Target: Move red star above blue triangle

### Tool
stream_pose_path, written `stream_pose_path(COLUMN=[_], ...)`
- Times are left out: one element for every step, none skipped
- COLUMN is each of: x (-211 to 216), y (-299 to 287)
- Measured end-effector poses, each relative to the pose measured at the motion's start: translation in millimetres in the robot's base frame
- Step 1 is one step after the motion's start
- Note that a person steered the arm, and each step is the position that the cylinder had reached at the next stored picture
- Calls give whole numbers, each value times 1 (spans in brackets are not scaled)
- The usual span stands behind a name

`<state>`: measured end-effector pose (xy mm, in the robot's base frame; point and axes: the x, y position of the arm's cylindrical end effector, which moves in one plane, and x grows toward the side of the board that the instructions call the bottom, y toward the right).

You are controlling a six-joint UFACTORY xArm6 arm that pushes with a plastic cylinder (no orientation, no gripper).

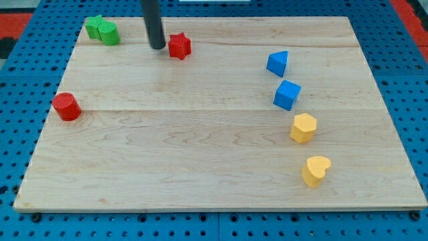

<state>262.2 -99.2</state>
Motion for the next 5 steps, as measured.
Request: stream_pose_path(x=[7, 30, 53, 20, 10], y=[88, 48, 83, 155, 158])
